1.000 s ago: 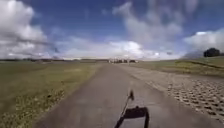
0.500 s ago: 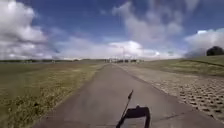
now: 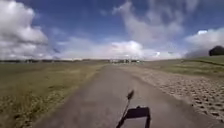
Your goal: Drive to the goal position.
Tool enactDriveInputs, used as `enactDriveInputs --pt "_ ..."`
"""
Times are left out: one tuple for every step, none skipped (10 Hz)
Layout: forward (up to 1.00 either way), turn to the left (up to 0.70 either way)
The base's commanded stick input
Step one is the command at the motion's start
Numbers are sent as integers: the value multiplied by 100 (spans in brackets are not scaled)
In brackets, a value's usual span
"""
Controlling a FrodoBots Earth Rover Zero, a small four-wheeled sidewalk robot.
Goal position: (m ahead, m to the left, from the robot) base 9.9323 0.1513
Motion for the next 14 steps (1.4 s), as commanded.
enactDriveInputs --pt "85 0" --pt "85 0" --pt "85 0" --pt "85 0" --pt "85 0" --pt "85 0" --pt "85 0" --pt "85 0" --pt "85 0" --pt "85 0" --pt "85 0" --pt "85 0" --pt "85 0" --pt "85 0"
